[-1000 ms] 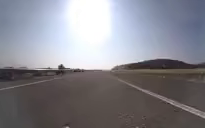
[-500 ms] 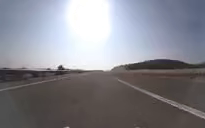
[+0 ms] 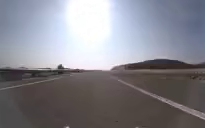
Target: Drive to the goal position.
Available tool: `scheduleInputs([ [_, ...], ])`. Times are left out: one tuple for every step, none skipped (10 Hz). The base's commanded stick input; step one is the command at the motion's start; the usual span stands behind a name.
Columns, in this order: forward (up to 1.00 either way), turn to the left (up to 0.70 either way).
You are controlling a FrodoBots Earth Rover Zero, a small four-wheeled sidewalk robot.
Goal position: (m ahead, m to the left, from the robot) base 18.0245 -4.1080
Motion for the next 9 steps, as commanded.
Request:
scheduleInputs([
  [1.00,0.00],
  [1.00,0.00],
  [1.00,0.00],
  [1.00,0.00],
  [1.00,0.00],
  [1.00,0.00],
  [1.00,0.00],
  [1.00,0.00],
  [1.00,0.00],
])
